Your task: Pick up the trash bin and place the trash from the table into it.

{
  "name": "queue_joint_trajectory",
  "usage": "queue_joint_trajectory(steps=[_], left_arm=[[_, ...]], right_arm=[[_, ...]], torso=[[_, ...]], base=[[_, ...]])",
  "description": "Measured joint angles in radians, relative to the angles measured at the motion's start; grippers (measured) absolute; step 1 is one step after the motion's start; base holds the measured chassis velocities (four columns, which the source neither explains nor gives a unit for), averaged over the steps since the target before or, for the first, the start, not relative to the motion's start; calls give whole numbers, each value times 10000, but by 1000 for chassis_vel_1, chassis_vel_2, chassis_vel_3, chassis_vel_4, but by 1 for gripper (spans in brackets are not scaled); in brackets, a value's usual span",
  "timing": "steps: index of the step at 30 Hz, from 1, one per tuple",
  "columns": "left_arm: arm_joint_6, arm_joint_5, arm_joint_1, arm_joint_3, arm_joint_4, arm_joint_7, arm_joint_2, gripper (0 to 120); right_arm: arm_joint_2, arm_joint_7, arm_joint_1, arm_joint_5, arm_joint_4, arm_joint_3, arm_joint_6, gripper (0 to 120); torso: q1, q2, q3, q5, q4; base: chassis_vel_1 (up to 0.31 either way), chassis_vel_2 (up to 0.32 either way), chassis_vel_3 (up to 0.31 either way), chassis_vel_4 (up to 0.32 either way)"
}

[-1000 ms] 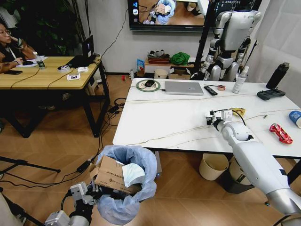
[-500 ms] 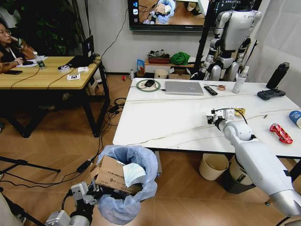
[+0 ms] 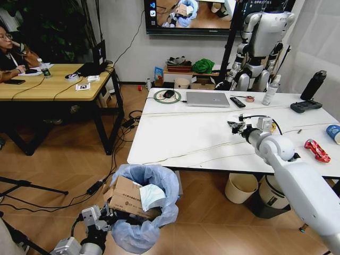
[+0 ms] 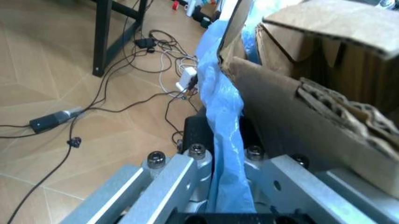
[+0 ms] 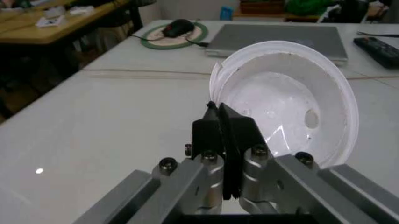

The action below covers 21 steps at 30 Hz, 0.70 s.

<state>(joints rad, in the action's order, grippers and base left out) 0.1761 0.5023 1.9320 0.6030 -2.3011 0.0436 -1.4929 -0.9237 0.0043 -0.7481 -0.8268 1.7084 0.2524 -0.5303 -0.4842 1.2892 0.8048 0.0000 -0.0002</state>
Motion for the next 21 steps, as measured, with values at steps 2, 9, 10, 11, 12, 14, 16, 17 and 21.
queue_joint_trajectory(steps=[2, 9, 10, 11, 12, 14, 16, 17, 21], left_arm=[[10, 1, 16, 15, -9, -1, 17, 0], [15, 56, 47, 105, -12, -4, 36, 0], [19, 62, 51, 110, -25, -6, 35, 0], [19, 62, 51, 110, -25, -6, 35, 0], [22, 67, 51, 122, -29, -6, 35, 0], [25, 77, 52, 151, -30, -7, 35, 0], [27, 79, 51, 175, -25, -11, 35, 0], [27, 79, 51, 175, -25, -11, 35, 0], [35, 79, 25, 198, 26, -13, -20, 0]], right_arm=[[24, -20, -134, -354, 681, -167, 149, 0], [249, -10, -519, -1229, 2794, -1262, 690, 0], [257, 13, -539, -1421, 3307, -1585, 813, 0], [257, 13, -539, -1421, 3307, -1585, 813, 0], [270, 32, -541, -1555, 3695, -1897, 930, 0], [302, 40, -528, -1727, 4347, -2598, 1216, 0], [391, 51, -452, -1870, 4770, -3578, 1575, 0], [391, 51, -452, -1870, 4770, -3578, 1575, 0], [497, -116, -440, -1636, 4997, -5189, 2202, 0]], torso=[[0, 0, 0, -1, 2], [0, 0, 0, -2, 0], [0, 0, -1, -1, 1], [0, 0, -1, -1, 1], [1, 0, -1, -3, 2], [0, 0, -1, -1, 2], [0, 1, -1, -2, 2], [0, 1, -1, -2, 2], [0, 0, -1, -1, 1]], base=[[0, 0, 0, 0], [0, 0, 0, 0], [0, 0, 0, 0], [0, 0, 0, 0], [0, 0, 0, 0], [0, 0, 0, 0], [0, 0, 0, 0], [0, 0, 0, 0], [0, 0, 0, 0]])
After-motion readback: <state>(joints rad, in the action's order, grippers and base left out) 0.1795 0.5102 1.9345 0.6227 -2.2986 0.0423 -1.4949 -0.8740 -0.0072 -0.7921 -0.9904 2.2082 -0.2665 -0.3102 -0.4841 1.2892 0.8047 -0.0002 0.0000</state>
